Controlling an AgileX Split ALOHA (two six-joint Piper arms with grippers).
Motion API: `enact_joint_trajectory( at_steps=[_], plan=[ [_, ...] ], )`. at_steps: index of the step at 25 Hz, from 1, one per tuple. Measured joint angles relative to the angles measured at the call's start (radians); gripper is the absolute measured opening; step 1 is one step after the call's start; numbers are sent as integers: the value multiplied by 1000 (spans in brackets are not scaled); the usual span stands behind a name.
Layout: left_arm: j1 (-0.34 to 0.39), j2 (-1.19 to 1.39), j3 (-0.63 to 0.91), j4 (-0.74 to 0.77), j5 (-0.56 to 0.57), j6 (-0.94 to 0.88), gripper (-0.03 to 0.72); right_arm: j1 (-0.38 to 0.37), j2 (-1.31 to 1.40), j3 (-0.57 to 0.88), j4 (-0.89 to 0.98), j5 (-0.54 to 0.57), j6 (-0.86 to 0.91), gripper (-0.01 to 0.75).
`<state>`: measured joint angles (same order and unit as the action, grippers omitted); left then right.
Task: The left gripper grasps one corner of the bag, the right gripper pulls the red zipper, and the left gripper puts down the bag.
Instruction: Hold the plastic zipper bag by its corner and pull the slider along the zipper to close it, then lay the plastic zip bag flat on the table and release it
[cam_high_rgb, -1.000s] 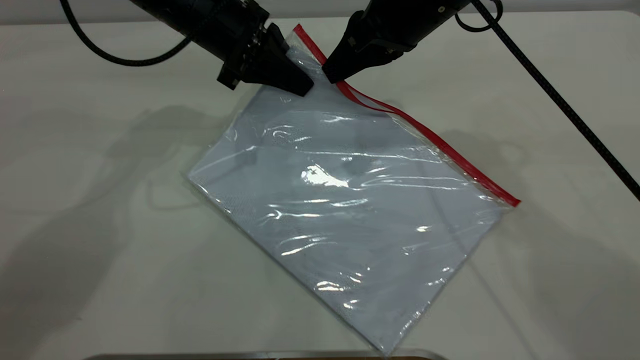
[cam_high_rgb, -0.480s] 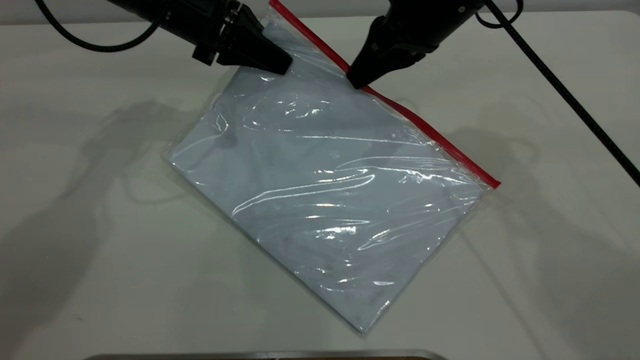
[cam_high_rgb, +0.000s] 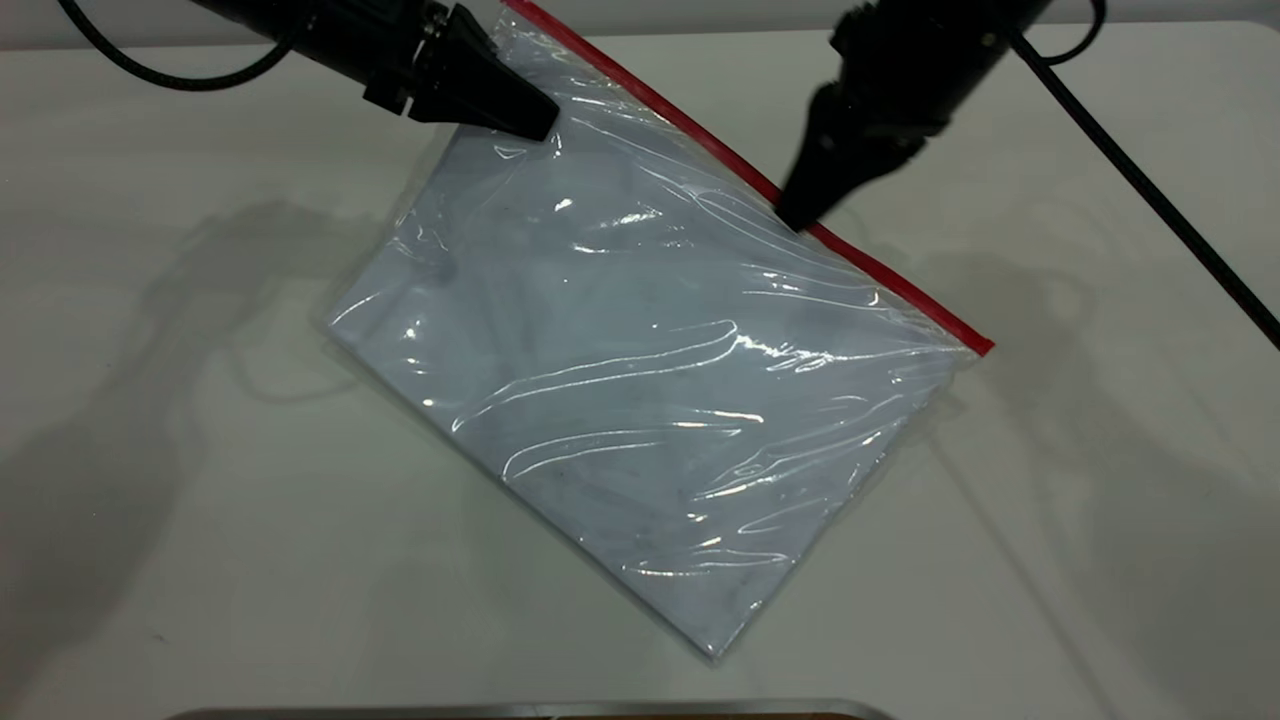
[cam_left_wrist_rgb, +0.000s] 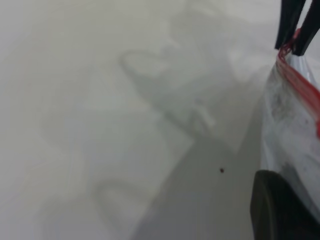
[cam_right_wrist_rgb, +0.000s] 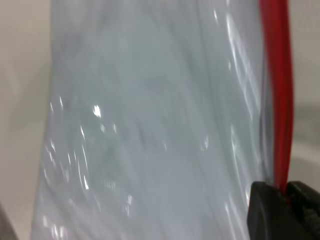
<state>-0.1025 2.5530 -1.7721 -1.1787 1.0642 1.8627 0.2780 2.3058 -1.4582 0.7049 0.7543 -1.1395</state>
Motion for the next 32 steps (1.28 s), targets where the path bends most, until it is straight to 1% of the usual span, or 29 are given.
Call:
enact_joint_trajectory(
  at_steps=[5, 9, 13, 19, 22, 25, 28, 30, 32],
  plan=[
    [11, 0, 0, 60, -45, -73, 51, 0, 0, 0, -135, 84, 130, 56],
    [11, 0, 0, 123, -91, -124, 51, 0, 0, 0, -210, 146, 217, 58],
    [11, 0, 0, 150, -118, -142, 51, 0, 0, 0, -257, 198, 299, 58],
    [12, 0, 0, 164, -149, -162, 51, -2, 0, 0, -272, 219, 344, 66],
    [12, 0, 0, 166, -158, -162, 51, -2, 0, 0, -273, 218, 355, 85],
    [15, 0, 0, 182, -186, -162, 62, -4, 0, 0, -276, 216, 359, 152],
    [20, 0, 0, 183, -204, -192, 103, -7, 0, 0, -264, 211, 359, 259],
    [20, 0, 0, 182, -235, -250, 180, -7, 0, 0, -258, 202, 360, 334],
    [20, 0, 0, 182, -271, -318, 265, -7, 0, 0, -256, 188, 363, 391]
  ],
)
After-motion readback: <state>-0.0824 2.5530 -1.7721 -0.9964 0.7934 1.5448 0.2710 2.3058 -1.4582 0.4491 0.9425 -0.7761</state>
